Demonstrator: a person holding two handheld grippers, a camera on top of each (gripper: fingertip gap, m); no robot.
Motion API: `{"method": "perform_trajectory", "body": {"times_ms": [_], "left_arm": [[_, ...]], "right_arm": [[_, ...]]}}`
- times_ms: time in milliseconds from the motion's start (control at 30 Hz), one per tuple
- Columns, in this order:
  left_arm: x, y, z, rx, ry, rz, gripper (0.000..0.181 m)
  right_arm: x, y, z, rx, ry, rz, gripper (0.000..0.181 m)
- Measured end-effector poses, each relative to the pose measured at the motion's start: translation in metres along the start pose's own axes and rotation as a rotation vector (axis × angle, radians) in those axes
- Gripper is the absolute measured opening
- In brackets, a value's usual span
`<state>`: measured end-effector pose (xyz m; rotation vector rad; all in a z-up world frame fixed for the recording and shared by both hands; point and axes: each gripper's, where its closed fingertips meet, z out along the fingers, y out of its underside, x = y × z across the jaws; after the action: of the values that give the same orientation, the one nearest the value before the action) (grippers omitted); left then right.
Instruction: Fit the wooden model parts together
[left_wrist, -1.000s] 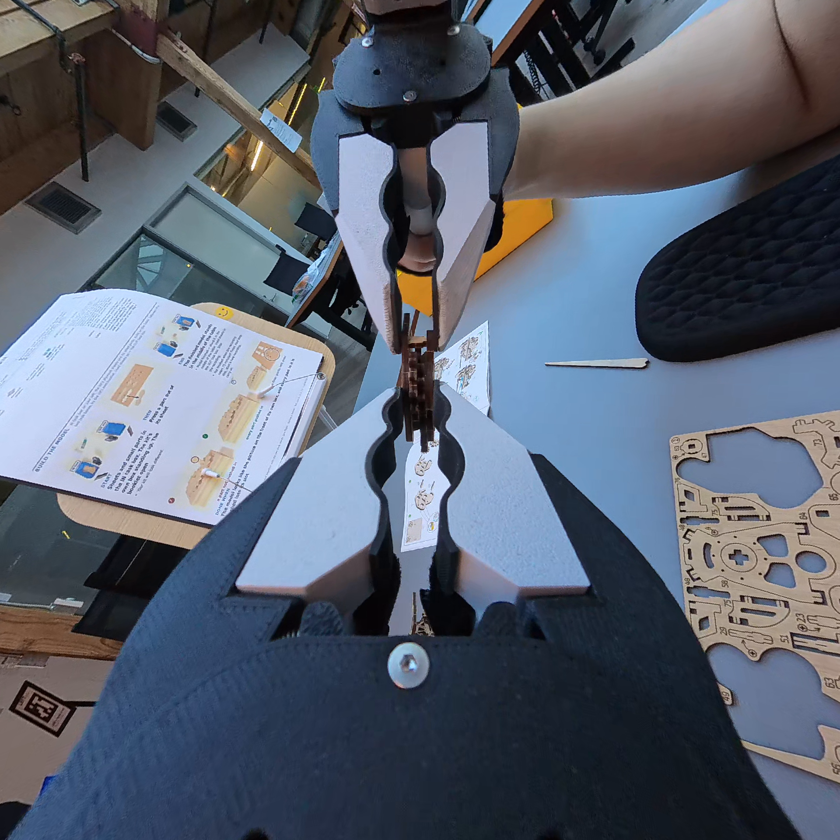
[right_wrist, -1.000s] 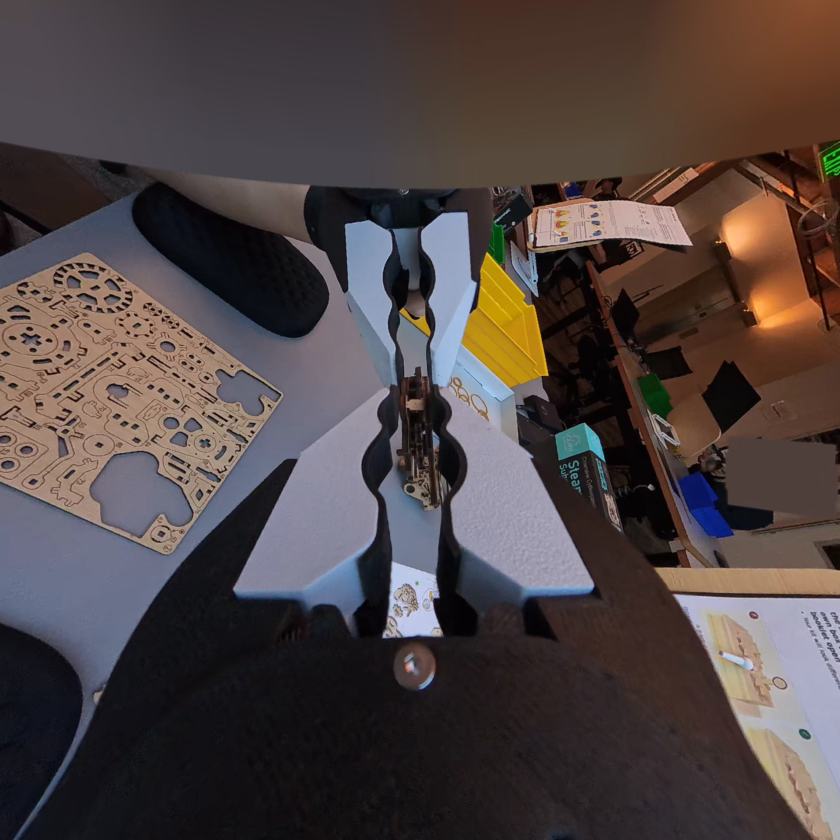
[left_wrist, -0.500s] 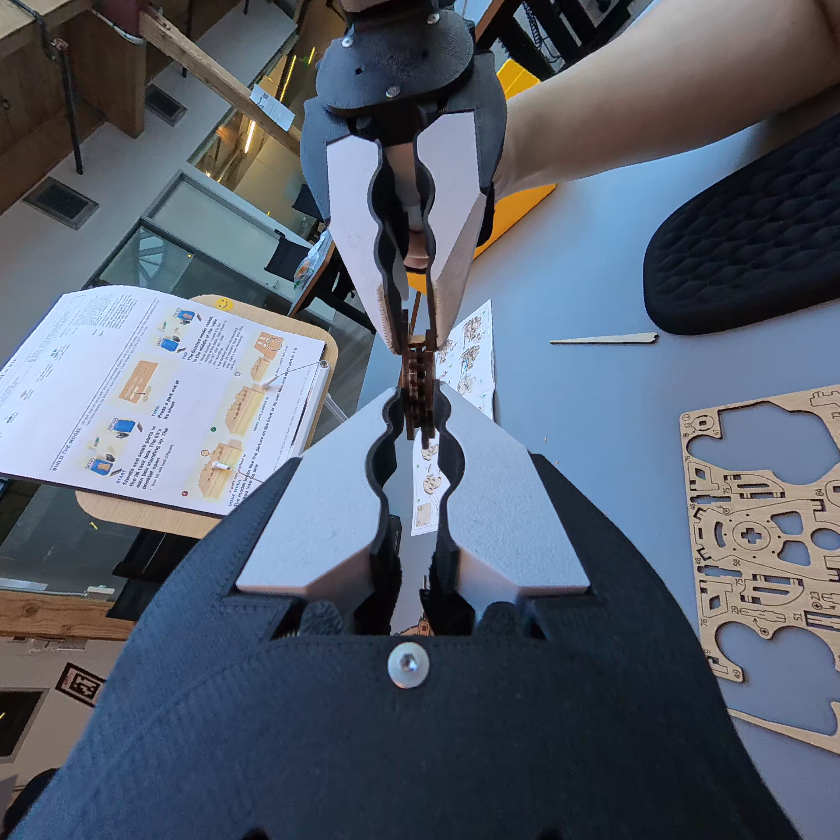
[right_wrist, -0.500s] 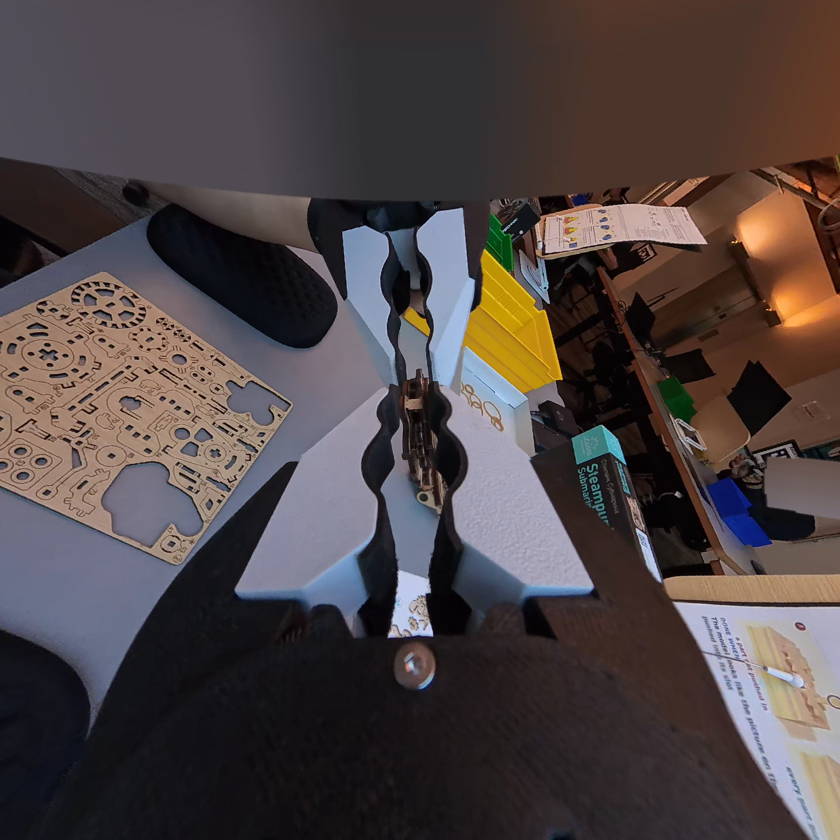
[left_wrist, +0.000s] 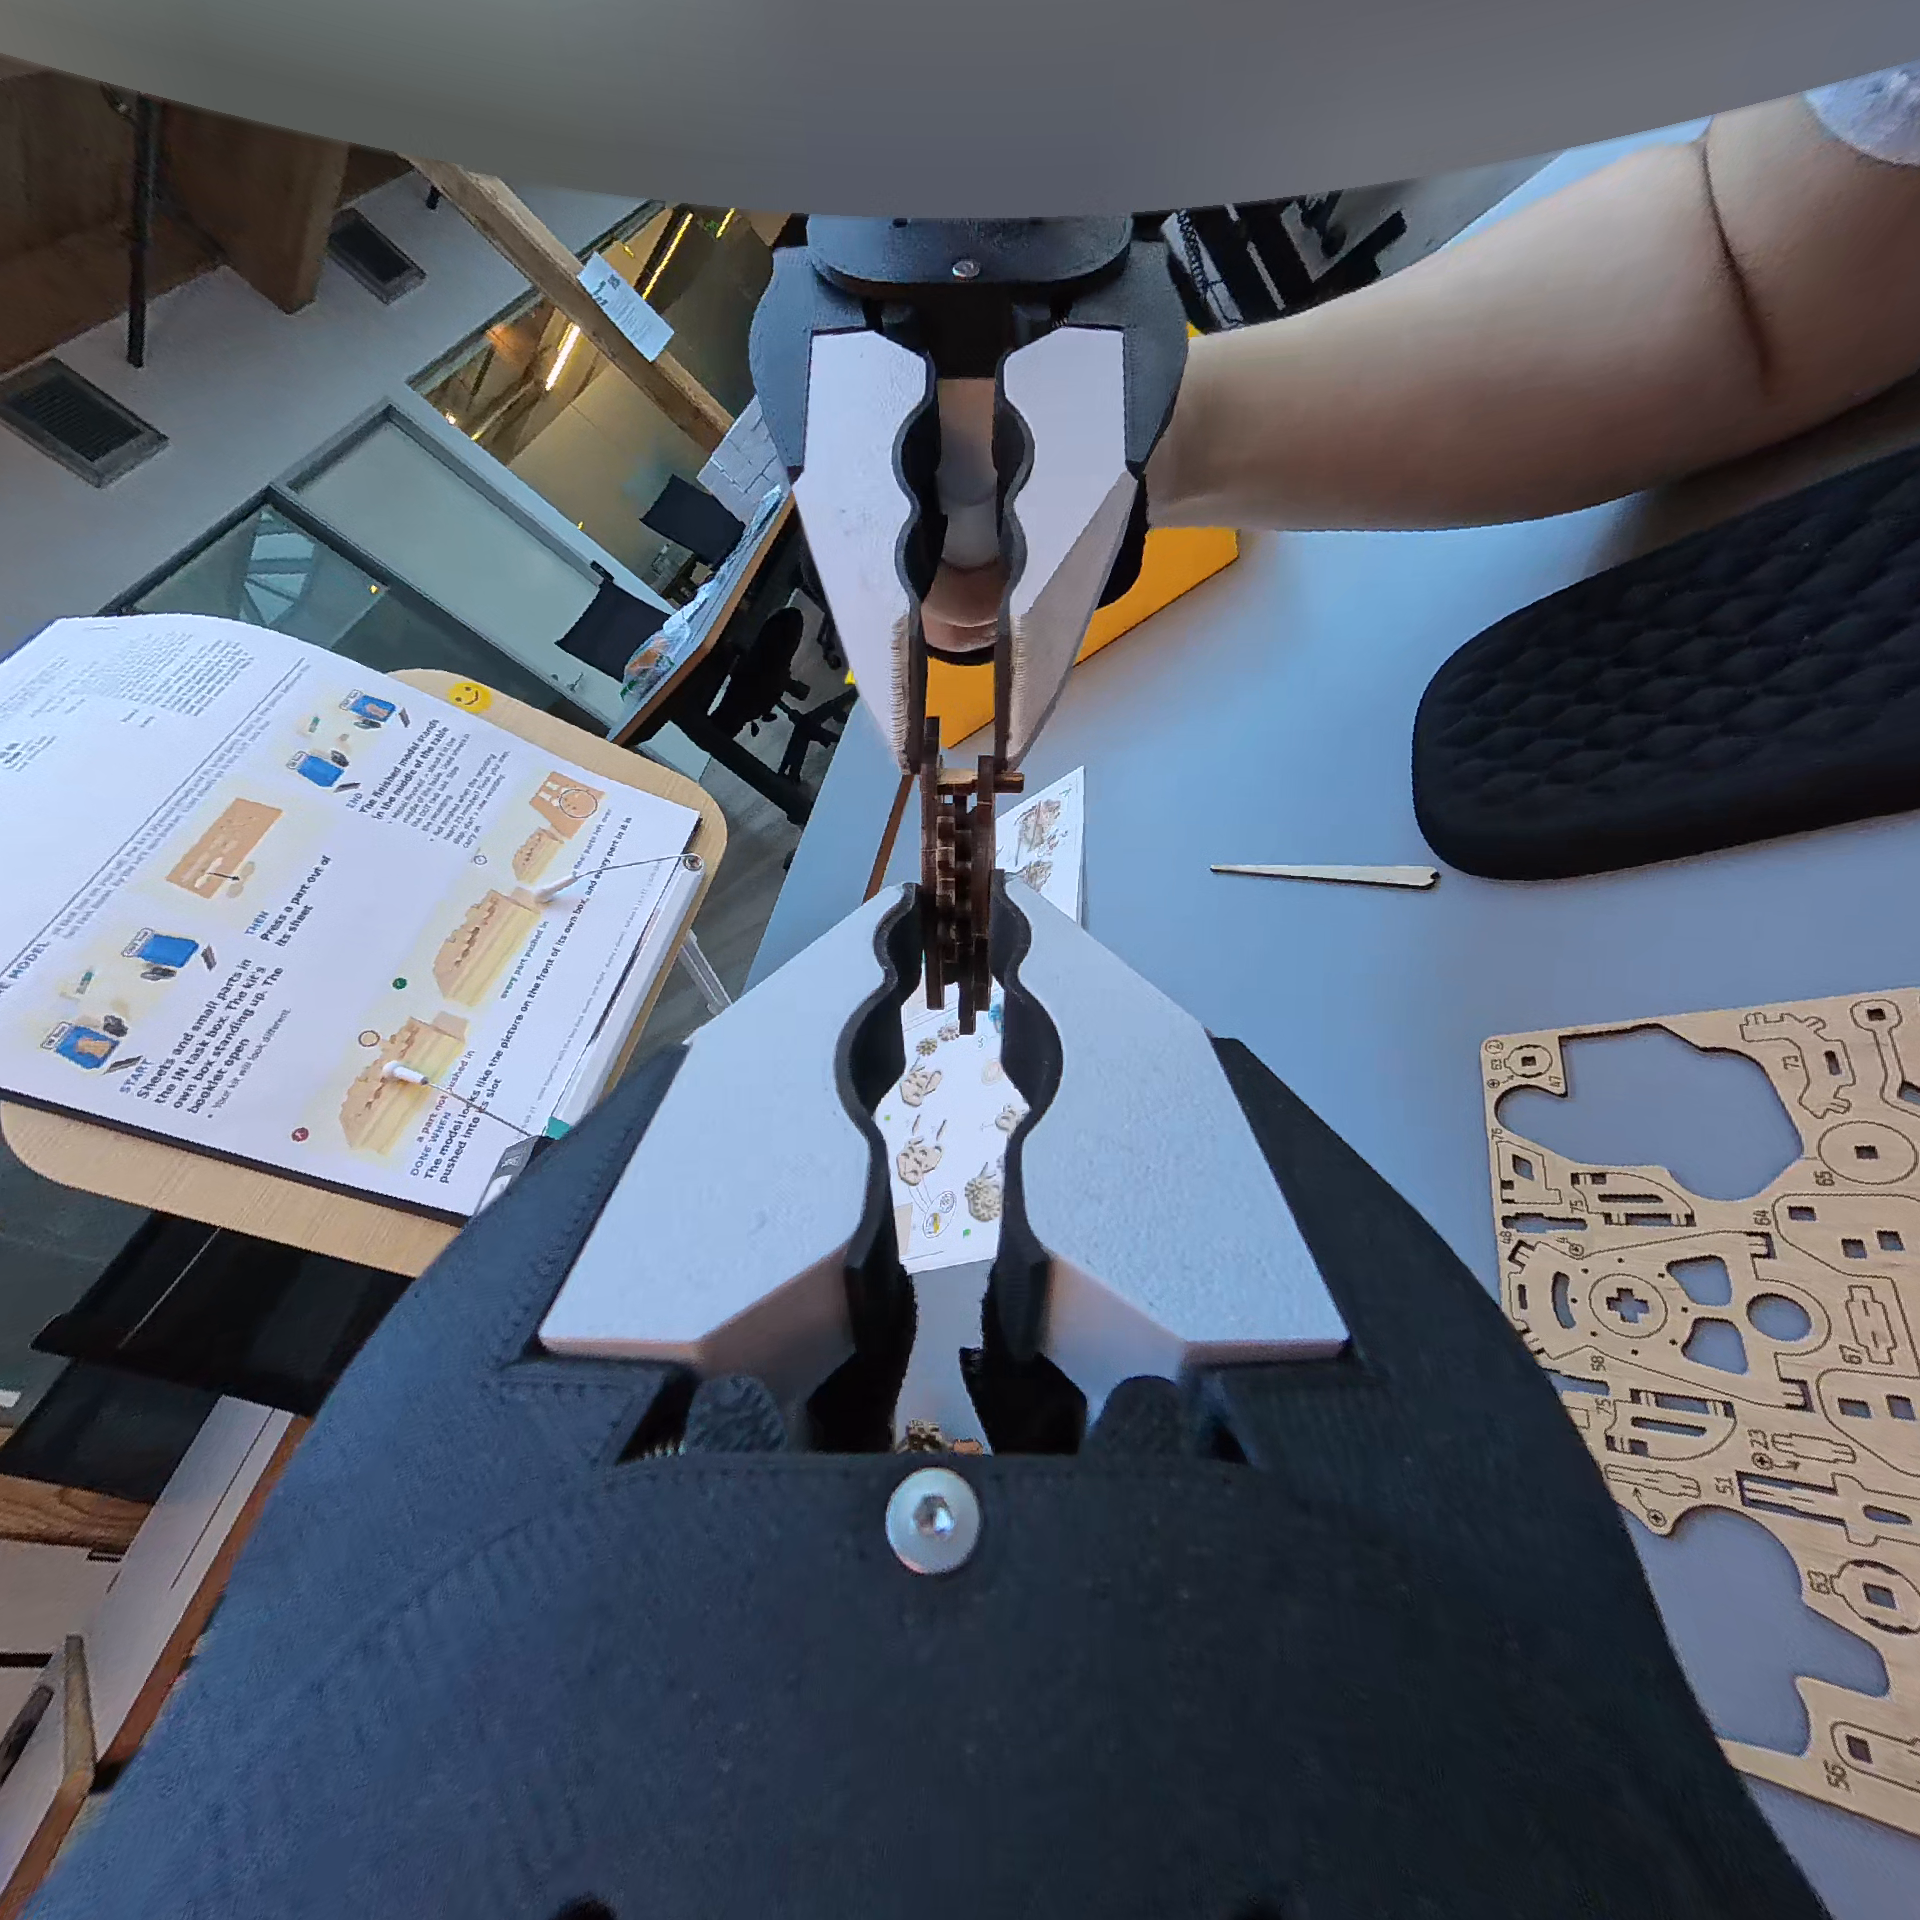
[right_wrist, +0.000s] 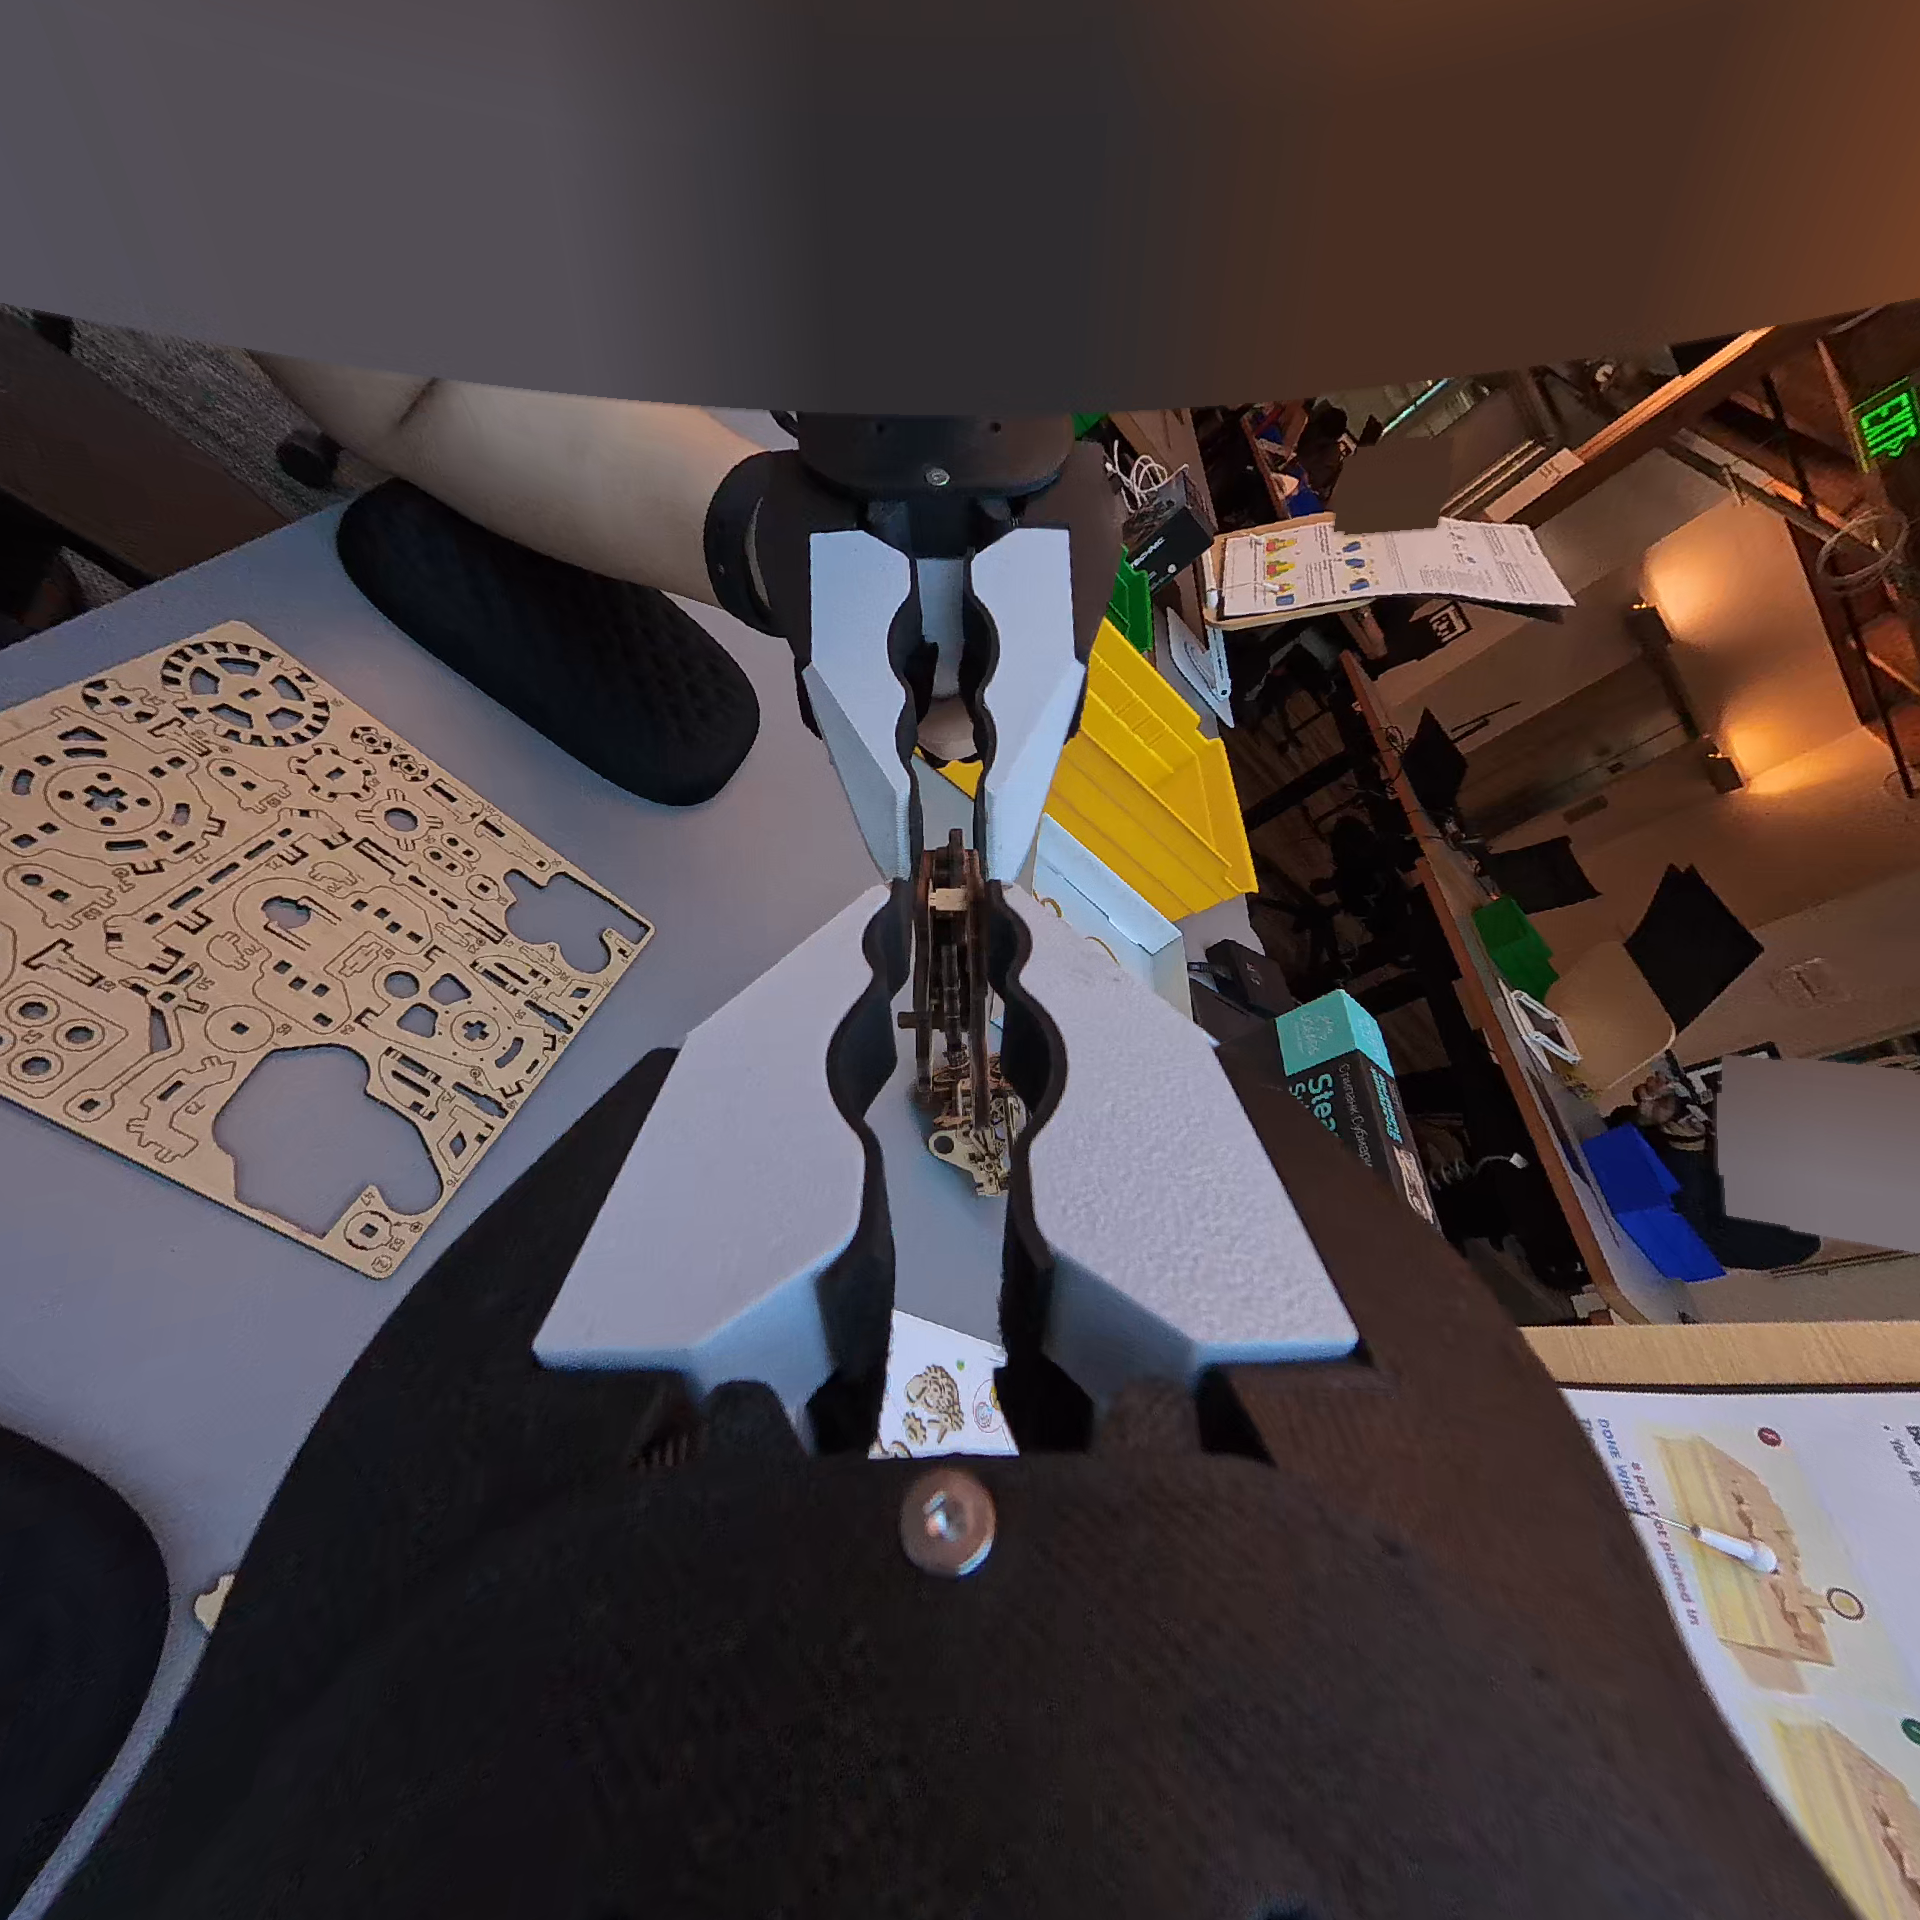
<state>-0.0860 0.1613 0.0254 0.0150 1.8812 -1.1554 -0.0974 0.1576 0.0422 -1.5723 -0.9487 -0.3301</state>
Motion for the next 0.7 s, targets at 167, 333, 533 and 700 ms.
{"method": "perform_trajectory", "body": {"times_ms": [167,333,533,700], "left_arm": [[0.0013,0.0003,0.0010,0.003,0.007,-0.006,0.010],[0.0002,-0.0032,-0.0015,0.017,0.006,-0.006,0.010],[0.0035,0.0022,-0.0005,-0.008,0.026,0.001,0.010],[0.0043,0.0025,-0.0012,-0.009,0.038,-0.008,0.010]], "right_arm": [[-0.0001,0.0047,-0.0011,-0.058,0.009,-0.031,0.013],[0.0000,0.0015,-0.0001,-0.058,0.016,-0.029,0.013],[-0.0041,0.0070,0.0025,-0.112,-0.001,-0.042,0.010],[-0.0040,0.0075,0.0032,-0.089,-0.008,-0.023,0.010]]}}
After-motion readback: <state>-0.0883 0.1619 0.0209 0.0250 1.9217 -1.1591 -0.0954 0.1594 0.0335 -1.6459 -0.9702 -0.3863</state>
